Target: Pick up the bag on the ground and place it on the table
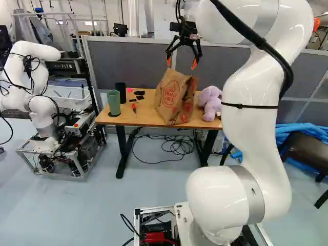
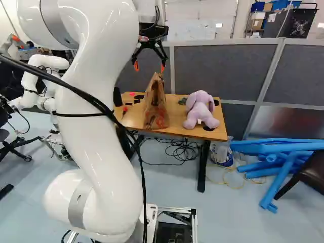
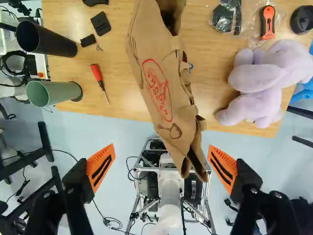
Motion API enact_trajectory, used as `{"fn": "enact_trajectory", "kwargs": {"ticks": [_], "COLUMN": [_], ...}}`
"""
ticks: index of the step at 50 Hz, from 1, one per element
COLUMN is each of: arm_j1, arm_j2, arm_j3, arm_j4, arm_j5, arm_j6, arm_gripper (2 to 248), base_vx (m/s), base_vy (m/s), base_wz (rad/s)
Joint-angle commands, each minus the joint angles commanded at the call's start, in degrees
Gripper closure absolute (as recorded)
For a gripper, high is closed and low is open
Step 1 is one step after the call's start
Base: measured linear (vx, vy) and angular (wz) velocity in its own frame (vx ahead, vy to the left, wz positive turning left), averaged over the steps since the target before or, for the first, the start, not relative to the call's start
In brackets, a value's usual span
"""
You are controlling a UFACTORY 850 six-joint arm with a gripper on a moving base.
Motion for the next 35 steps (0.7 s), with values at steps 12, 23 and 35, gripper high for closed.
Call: {"fn": "enact_trajectory", "kwargs": {"ticks": [12,23,35], "arm_j1": [0.0,0.0,0.0], "arm_j2": [0.0,0.0,0.0], "arm_j3": [0.0,0.0,0.0], "arm_j4": [0.0,0.0,0.0], "arm_j5": [0.0,0.0,0.0], "arm_j6": [0.0,0.0,0.0], "arm_gripper": [3,3,3], "base_vx": [0.0,-0.013,-0.075], "base_vy": [0.0,0.0,0.0], "base_wz": [0.0,0.0,0.009]}}
